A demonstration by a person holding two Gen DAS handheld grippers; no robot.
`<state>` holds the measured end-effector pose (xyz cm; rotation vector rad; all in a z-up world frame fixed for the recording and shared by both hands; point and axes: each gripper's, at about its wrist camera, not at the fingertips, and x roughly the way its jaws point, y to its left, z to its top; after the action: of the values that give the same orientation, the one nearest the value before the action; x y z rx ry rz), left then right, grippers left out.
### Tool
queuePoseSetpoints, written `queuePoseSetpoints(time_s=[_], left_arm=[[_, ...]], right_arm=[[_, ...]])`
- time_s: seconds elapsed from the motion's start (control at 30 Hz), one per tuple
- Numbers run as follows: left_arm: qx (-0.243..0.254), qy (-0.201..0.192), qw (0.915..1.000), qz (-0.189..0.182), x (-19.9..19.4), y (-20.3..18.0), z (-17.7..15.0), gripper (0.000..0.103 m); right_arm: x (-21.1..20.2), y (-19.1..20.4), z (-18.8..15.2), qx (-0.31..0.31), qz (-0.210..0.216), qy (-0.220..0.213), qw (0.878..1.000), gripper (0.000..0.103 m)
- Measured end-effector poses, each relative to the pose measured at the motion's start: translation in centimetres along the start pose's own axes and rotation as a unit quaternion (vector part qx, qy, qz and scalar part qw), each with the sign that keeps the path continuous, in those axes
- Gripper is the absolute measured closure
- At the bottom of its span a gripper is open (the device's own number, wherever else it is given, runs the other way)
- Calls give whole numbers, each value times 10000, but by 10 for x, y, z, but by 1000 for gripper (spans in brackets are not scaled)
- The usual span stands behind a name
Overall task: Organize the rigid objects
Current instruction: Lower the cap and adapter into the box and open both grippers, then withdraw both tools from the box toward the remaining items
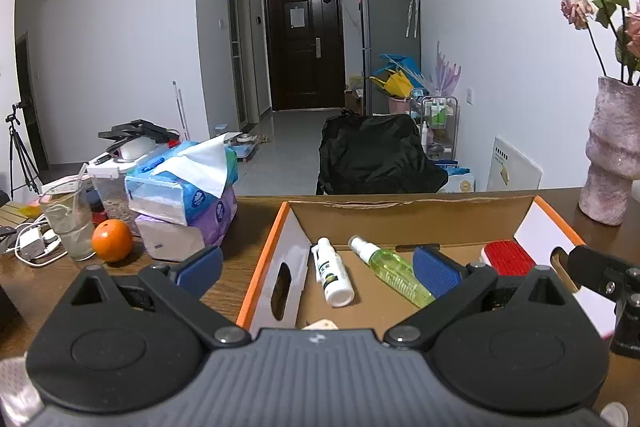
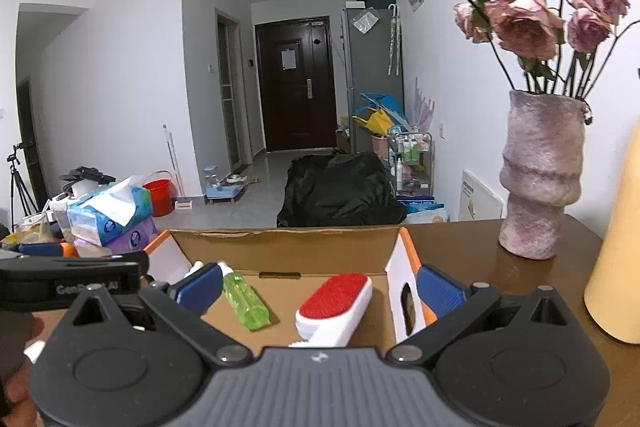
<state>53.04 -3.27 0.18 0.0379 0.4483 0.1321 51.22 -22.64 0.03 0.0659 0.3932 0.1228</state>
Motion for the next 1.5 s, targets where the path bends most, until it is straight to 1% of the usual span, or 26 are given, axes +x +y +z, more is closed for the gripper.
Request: queuePoseSetpoints(time_s=[0.2,0.8,1.17,1.5], left_arm=[[4,-36,10000,-58,-21,1,-6,0],[-5,114,9999,-77,-79,10,-36,0],[17,204,9997,-102,-109,19,-57,0],[38,415,9991,-84,-118,34,-79,0]], right_arm=[[-25,-3,-7,20,-29,-43,10000,0],[-88,-7,-36,30,-62,1,10000,0],[-118,-10,-61,-116,-105,240,9996,0],[-123,-21,-93,-244,-256,677,9971,0]])
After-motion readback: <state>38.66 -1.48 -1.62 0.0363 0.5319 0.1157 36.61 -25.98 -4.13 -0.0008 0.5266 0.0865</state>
